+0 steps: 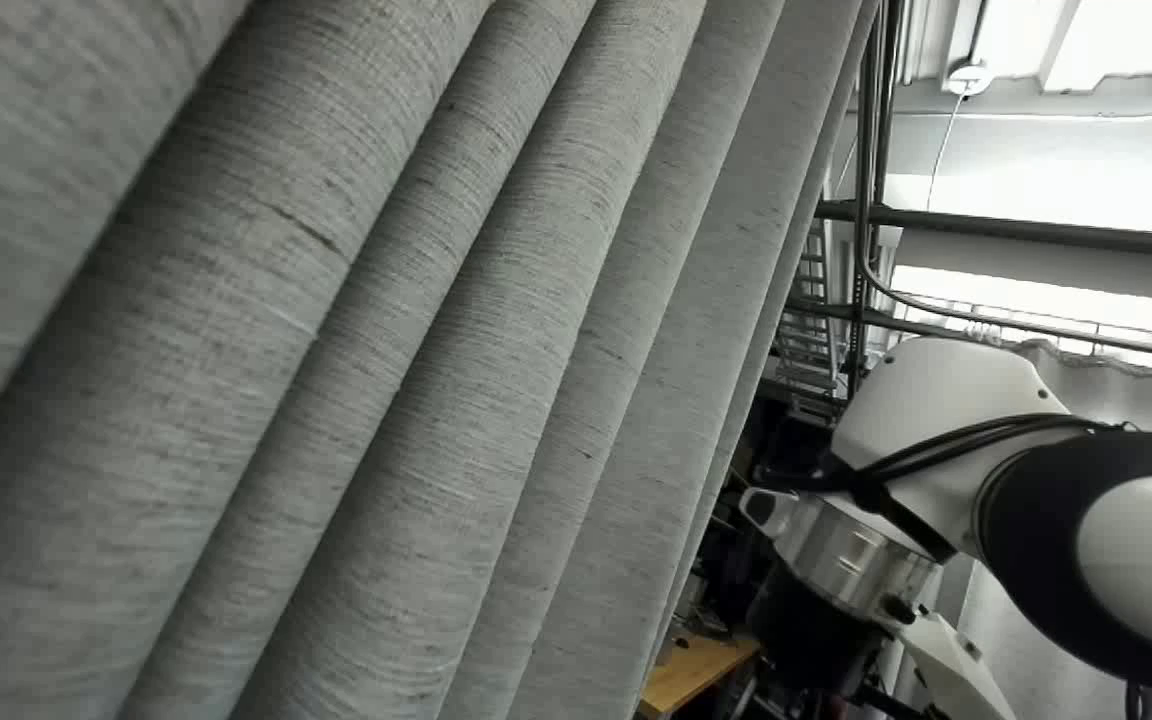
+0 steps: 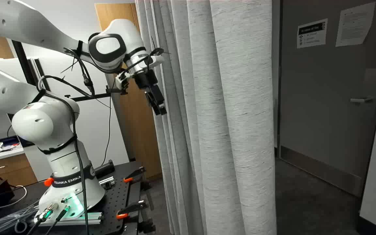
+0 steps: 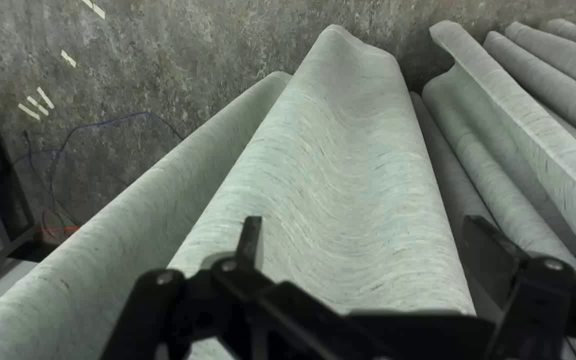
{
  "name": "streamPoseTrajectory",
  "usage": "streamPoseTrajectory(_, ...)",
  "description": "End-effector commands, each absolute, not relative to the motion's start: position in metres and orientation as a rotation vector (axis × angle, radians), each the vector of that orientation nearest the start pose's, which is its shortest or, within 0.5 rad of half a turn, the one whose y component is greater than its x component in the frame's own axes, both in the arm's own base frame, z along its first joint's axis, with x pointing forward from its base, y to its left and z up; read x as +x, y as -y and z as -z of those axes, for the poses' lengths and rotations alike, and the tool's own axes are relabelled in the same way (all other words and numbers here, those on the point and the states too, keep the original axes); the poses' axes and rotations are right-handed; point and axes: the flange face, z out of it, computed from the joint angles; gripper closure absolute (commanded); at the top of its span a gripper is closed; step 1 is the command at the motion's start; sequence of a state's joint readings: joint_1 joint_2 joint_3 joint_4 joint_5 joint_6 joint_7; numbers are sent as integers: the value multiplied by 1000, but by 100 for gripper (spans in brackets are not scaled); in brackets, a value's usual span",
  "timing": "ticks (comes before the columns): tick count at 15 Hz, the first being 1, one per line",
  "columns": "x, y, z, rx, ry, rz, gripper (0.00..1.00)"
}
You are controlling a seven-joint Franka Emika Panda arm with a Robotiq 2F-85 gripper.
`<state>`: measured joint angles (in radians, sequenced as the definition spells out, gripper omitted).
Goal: Open the curtain
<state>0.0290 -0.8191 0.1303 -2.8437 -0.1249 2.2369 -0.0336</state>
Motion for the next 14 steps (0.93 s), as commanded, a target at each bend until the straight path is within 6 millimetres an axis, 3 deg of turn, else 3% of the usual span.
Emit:
streamPoseTrajectory(1, 315, -43, -430, -3292, 379, 354, 0)
streamPoseTrajectory(14, 317, -43, -422, -3294, 382, 313, 0)
